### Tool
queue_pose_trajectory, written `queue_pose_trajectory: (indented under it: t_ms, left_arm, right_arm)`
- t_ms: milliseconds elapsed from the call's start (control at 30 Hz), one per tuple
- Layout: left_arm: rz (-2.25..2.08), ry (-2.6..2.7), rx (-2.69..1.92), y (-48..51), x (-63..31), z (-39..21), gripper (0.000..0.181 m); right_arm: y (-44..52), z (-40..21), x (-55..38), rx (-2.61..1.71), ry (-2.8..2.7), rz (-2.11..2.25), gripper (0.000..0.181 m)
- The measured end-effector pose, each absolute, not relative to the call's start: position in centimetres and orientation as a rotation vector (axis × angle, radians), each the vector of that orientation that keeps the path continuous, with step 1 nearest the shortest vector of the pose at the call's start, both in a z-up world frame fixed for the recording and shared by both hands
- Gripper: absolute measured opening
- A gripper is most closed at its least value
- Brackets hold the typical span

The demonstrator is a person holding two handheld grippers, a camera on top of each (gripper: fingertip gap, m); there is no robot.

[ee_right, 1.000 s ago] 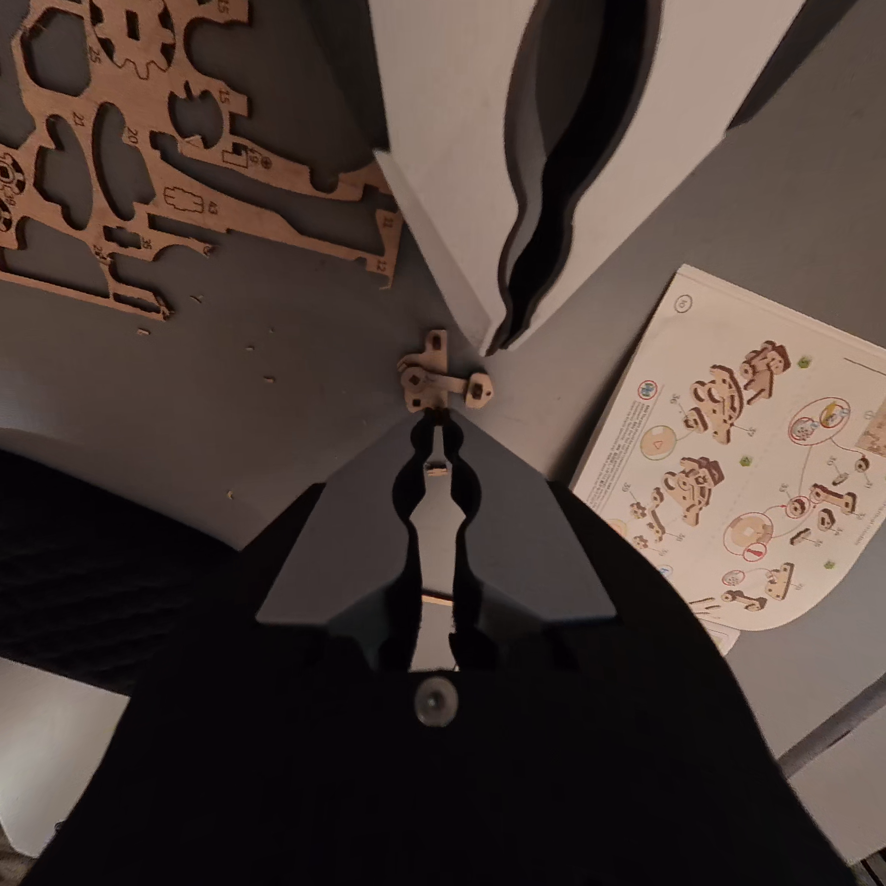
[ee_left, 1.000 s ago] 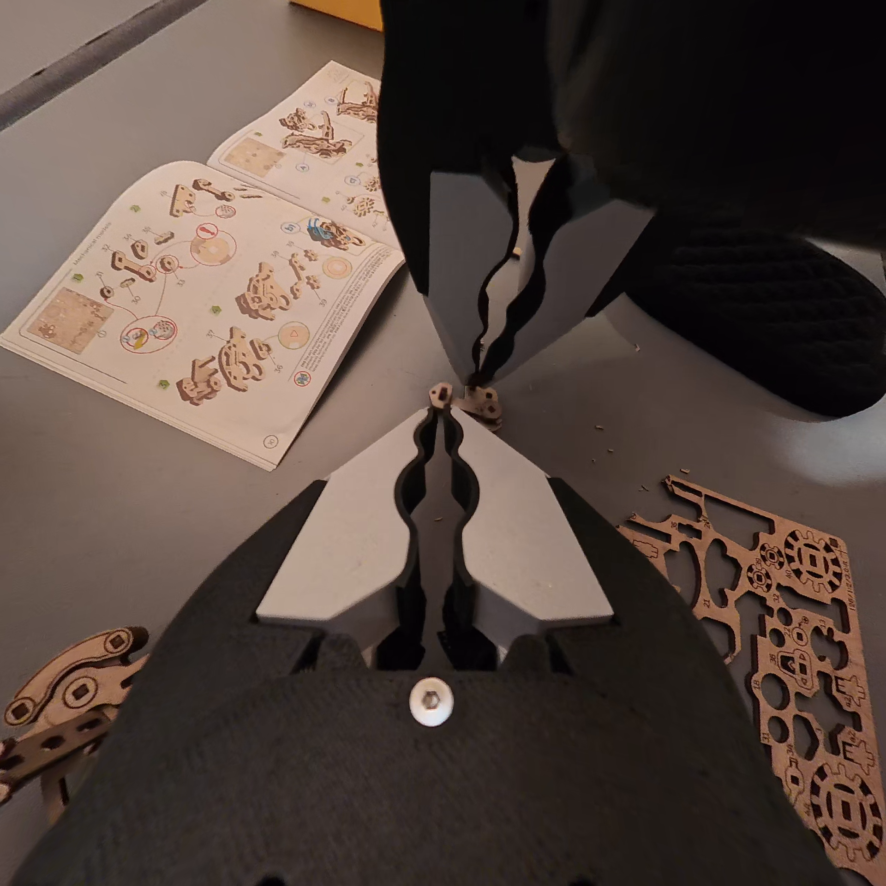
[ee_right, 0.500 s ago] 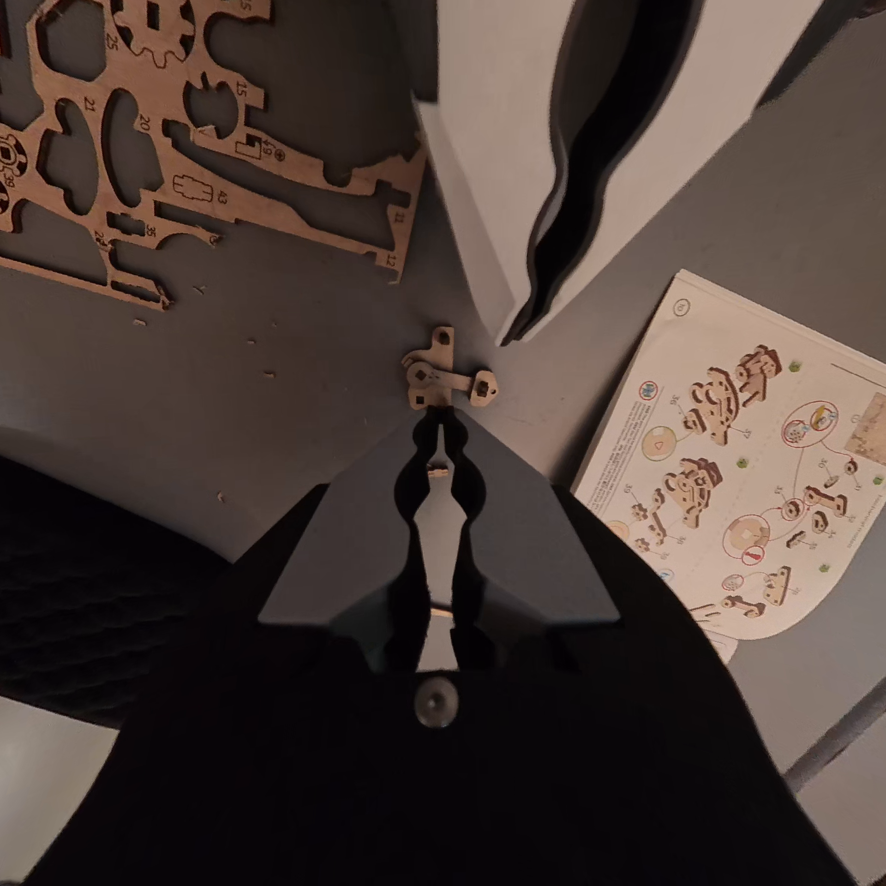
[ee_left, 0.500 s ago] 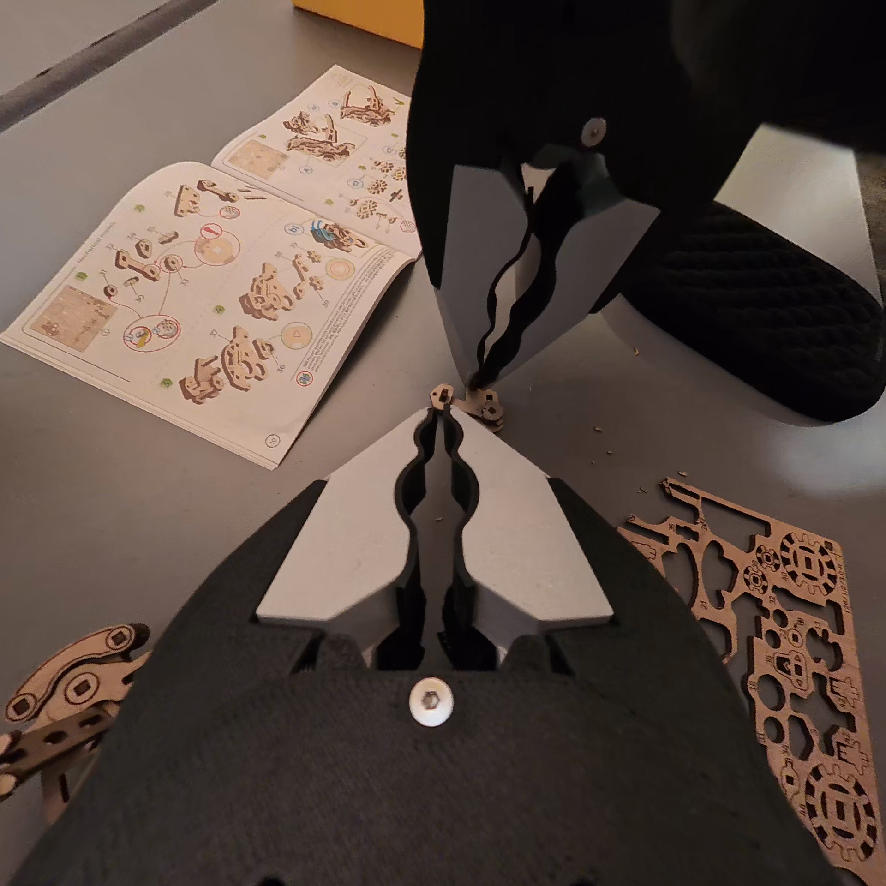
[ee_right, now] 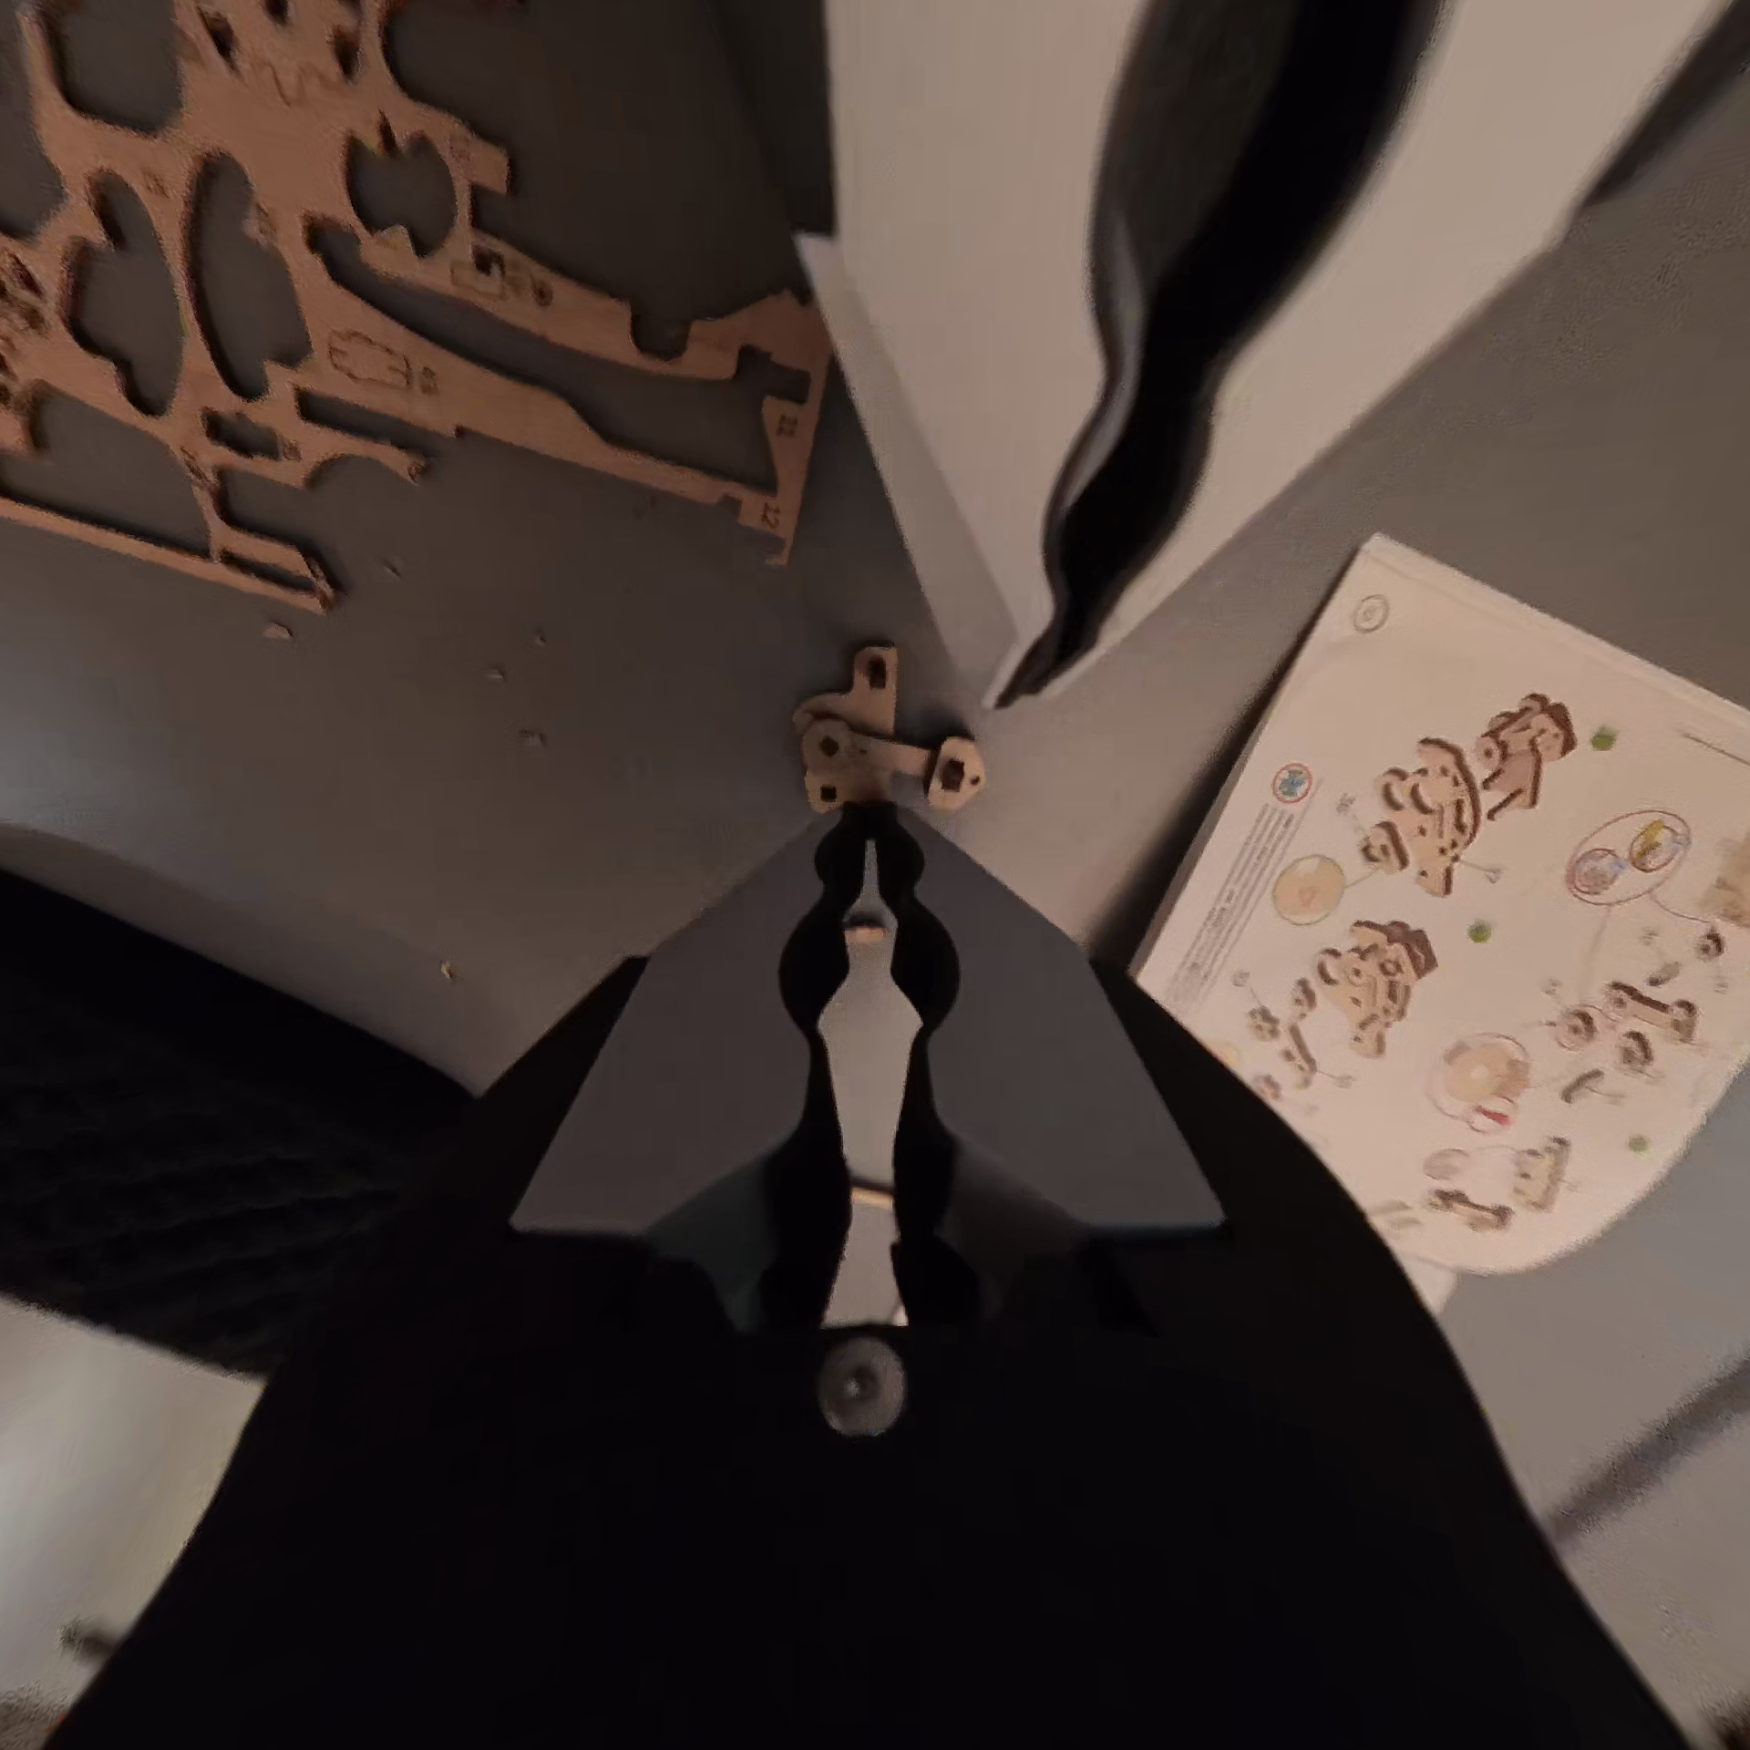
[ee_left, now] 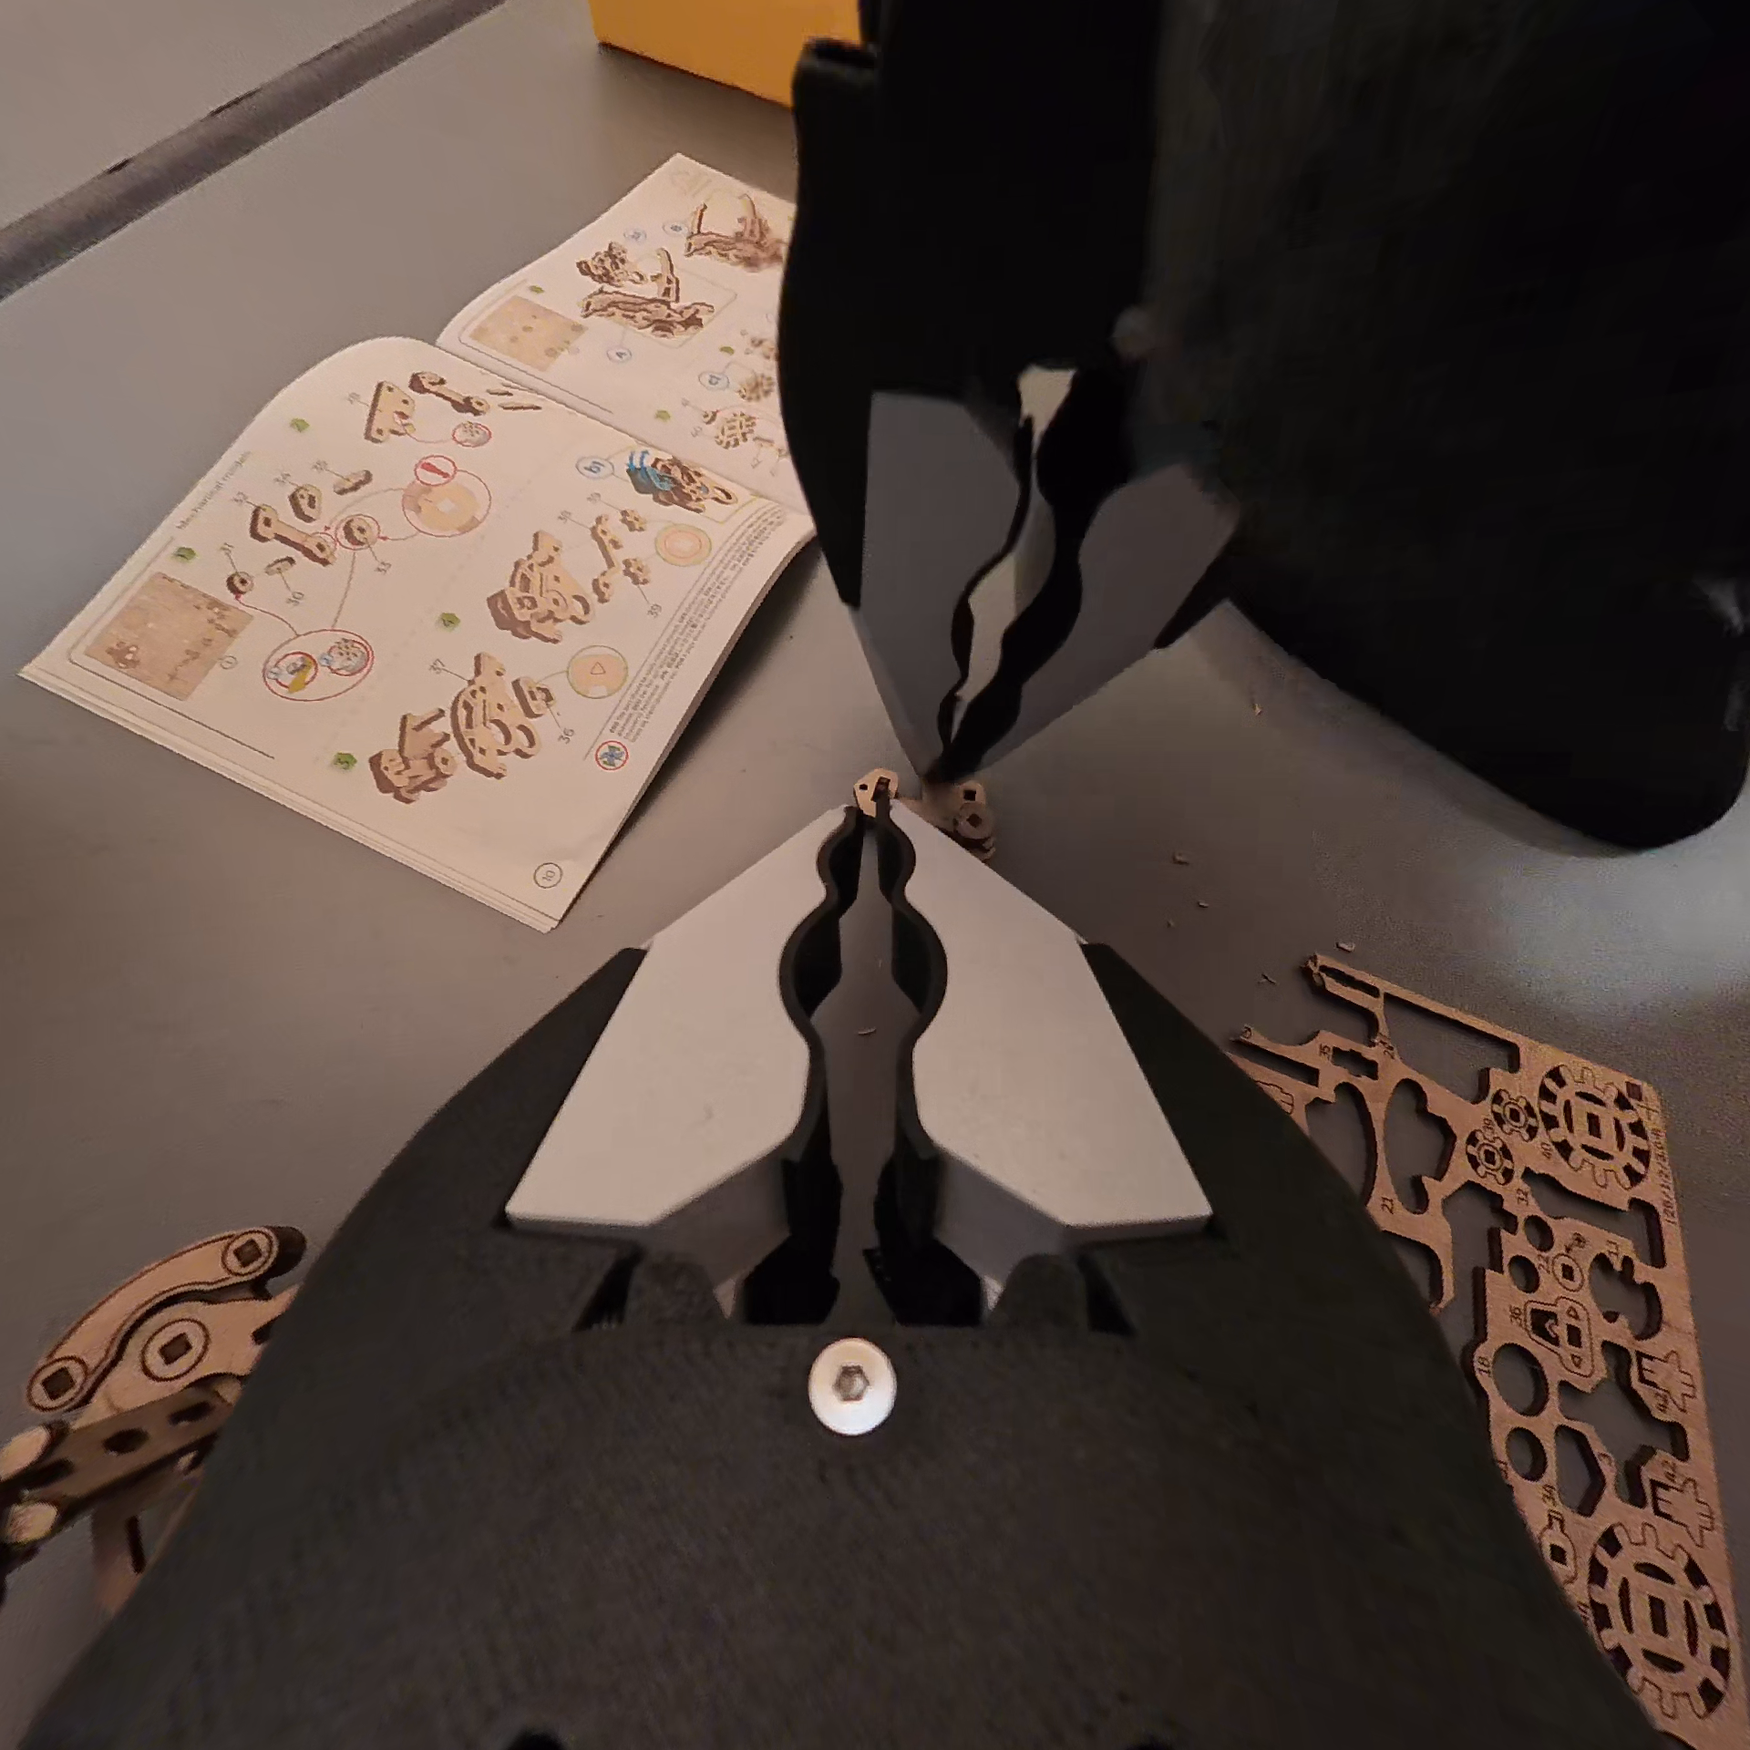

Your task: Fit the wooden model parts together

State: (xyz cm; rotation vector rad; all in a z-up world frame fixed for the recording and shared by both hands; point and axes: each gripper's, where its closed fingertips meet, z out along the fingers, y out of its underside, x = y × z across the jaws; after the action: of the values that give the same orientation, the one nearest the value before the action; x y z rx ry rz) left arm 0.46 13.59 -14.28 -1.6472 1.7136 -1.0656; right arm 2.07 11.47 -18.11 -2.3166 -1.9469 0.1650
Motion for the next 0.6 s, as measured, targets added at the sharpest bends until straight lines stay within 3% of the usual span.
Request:
queue_pose_trajectory:
  t_ms: [33,367,467,600]
  left_arm:
    - [-1.067,1.711,-1.647,13.6,0.5,-14.2,0.000]
    - [-1.093,1.700,-1.671,13.7,0.5,-14.4,0.001]
    - [-1.111,1.696,-1.676,13.6,0.5,-14.3,0.001]
    - [-1.115,1.710,-1.686,13.5,0.5,-14.6,0.002]
  right_arm:
    - [11.5,-18.0,2.0,-2.298,-1.895,0.226,0.000]
    - [11.7,-18.0,2.0,-2.264,-1.890,0.083,0.002]
    - [11.5,-17.8,1.8,-2.261,-1.852,0.120,0.014]
    - [11.7,-16.7,2.5,-2.265,-1.749,0.183,0.015]
